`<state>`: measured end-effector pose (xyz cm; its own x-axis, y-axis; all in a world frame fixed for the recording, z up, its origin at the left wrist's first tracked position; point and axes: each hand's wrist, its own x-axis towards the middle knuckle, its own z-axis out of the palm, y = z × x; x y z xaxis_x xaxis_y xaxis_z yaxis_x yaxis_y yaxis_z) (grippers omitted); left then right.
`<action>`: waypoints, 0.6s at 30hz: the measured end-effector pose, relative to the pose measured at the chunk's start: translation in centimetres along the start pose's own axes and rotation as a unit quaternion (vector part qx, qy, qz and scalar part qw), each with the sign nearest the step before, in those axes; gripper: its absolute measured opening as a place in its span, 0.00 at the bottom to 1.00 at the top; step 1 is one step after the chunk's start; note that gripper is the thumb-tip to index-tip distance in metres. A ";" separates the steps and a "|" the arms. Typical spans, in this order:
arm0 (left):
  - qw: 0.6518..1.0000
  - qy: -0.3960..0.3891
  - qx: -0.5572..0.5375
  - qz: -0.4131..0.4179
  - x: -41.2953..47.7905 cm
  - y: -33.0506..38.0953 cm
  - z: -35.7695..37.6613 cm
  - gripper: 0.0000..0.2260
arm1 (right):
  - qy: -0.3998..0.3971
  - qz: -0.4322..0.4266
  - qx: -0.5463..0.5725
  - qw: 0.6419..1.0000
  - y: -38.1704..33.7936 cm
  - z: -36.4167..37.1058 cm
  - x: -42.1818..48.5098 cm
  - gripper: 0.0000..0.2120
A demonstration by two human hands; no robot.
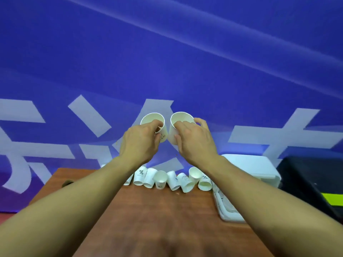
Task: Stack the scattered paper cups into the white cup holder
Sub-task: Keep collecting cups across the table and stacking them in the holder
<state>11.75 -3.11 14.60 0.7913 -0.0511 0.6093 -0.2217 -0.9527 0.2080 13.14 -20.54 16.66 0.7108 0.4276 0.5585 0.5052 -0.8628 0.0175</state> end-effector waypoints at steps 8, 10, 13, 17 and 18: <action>0.997 -0.043 0.022 0.052 0.2 13.4 3.1 0.08 | 0.001 0.038 -0.013 0.999 10.8 -6.2 -7.7 0.03; 0.997 -0.052 0.019 0.061 0.4 16.0 4.1 0.07 | 0.013 0.047 -0.015 0.999 12.9 -7.1 -9.3 0.04; 0.995 -0.067 -0.001 0.069 1.1 19.6 5.9 0.07 | 0.013 0.051 -0.023 0.998 16.1 -7.8 -11.3 0.06; 0.992 -0.087 -0.015 0.090 1.7 23.7 8.7 0.07 | -0.003 0.067 -0.038 0.997 20.4 -8.3 -13.2 0.04; 0.991 -0.096 -0.017 0.093 1.7 24.5 9.4 0.07 | -0.010 0.070 -0.036 0.997 21.3 -8.2 -13.6 0.04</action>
<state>13.02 -29.39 13.53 0.8284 -0.2842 0.4827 -0.3903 -0.9109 0.1335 10.24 -46.98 16.23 0.7824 0.3065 0.5422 0.3649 -0.9310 -0.0003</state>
